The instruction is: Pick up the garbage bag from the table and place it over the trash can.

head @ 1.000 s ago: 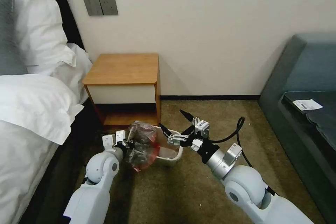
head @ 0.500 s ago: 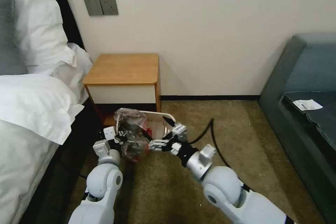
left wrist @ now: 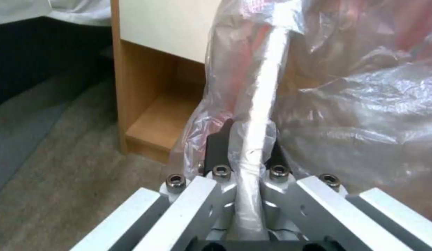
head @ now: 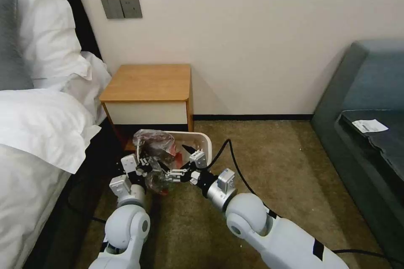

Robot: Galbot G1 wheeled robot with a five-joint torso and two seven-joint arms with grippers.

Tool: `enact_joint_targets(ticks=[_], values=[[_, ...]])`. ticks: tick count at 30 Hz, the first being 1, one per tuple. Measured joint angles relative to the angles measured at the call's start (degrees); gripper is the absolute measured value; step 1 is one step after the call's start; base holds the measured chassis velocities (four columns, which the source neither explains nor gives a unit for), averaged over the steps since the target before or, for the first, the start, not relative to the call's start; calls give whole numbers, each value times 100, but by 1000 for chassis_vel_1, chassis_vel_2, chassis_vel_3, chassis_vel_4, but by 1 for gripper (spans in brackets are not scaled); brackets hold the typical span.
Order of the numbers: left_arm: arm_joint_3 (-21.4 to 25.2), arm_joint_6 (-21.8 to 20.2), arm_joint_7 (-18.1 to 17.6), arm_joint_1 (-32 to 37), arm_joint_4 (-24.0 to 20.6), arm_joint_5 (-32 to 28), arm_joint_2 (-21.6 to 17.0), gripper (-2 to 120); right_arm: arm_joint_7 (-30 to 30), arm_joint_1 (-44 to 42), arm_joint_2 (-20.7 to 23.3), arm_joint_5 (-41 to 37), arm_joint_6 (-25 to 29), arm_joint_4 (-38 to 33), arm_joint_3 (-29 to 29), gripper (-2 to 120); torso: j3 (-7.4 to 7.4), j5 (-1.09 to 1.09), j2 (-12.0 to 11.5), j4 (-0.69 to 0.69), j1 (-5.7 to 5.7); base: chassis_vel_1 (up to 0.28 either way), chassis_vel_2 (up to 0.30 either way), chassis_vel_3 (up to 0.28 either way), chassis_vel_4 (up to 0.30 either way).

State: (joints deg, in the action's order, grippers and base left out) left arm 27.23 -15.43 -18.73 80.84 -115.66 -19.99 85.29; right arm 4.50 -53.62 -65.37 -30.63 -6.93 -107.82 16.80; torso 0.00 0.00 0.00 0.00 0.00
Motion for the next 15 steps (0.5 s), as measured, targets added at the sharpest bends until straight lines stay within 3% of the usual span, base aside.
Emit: enact_joint_targets(ticks=[15], values=[[-95, 12, 71, 369, -386, 157, 69, 1, 197, 138, -283, -570, 78, 344, 115, 99, 0, 0, 0, 0, 0, 0, 0, 0, 0]])
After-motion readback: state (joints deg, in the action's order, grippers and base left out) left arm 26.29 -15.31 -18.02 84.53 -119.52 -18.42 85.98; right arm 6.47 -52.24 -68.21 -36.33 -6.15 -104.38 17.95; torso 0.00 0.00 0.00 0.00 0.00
